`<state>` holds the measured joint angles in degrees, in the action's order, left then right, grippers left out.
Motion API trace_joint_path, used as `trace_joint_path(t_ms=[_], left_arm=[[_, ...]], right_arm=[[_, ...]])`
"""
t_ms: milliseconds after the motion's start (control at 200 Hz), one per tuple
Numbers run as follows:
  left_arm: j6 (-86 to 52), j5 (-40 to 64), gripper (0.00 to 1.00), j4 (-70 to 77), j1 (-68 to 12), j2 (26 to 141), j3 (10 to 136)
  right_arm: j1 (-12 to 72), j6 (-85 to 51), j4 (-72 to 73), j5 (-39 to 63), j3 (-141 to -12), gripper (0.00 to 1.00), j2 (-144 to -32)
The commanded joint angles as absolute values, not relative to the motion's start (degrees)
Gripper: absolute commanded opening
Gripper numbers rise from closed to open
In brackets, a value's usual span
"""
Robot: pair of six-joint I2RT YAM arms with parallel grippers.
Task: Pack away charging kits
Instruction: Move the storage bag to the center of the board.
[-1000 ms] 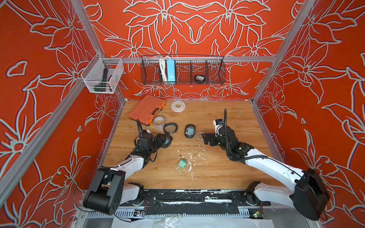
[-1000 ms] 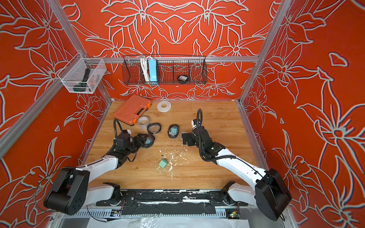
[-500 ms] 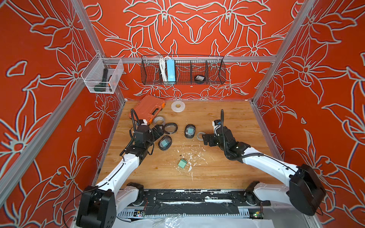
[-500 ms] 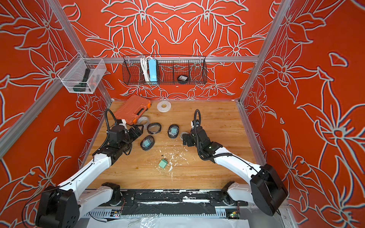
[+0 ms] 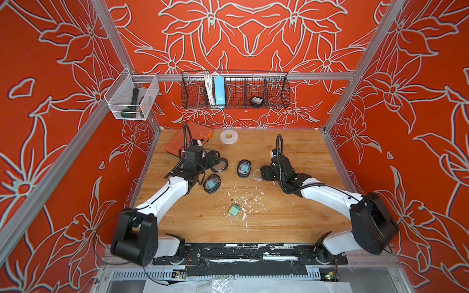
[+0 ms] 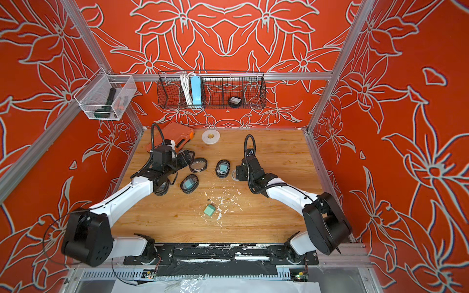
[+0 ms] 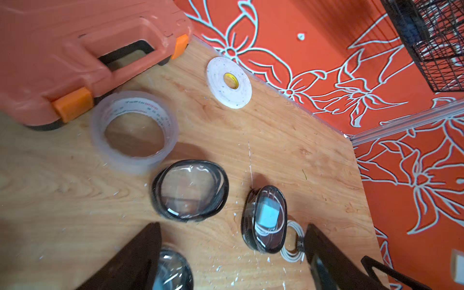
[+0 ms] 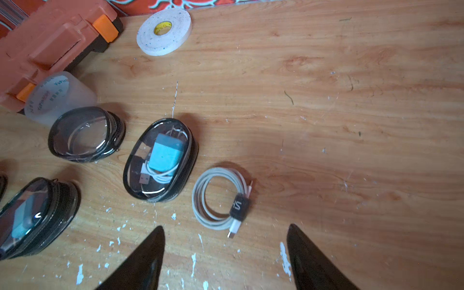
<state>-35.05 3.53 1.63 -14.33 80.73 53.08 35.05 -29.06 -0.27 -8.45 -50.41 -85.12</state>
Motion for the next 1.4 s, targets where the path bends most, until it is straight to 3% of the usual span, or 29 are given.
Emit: trace_joint_path(t_ms=[0,100,240,595,786,976,1396], left_arm=[[-34.55,1.85,0.83,-1.73,-16.96,89.03,59.88],[-35.07,-1.06,0.8,-8.12,-19.34,98.03,69.3],[-35.14,-15.38,0.81,-20.53,-23.39,109.38,83.0],[-39.84,-31.26,0.82,-42.99,-23.62,130.99,109.86],[-40.08,-31.99,0.82,-42.78,-24.03,131.11,107.89],[-41.65,-32.67,0.72,-41.21,-25.8,126.89,100.39],[-42.18,-28.1,0.62,-32.46,-36.57,115.05,84.25]], right_arm=[[34.41,-30.42,-1.62,-7.31,-54.34,0.75,-87.57],[34.28,-30.06,-3.6,-7.47,-56.56,0.76,-89.09],[34.01,-30.14,-4.13,-6.57,-56.83,0.75,-89.47],[33.86,-30.76,-2.56,-5.62,-51.24,0.76,-85.52],[33.89,-30.94,-2.72,-4.78,-48.77,0.76,-82.44],[33.84,-32.2,-1.86,-3.21,-44.54,0.76,-78.85],[33.94,-35.13,-0.79,-1.81,-33.07,0.75,-65.07]])
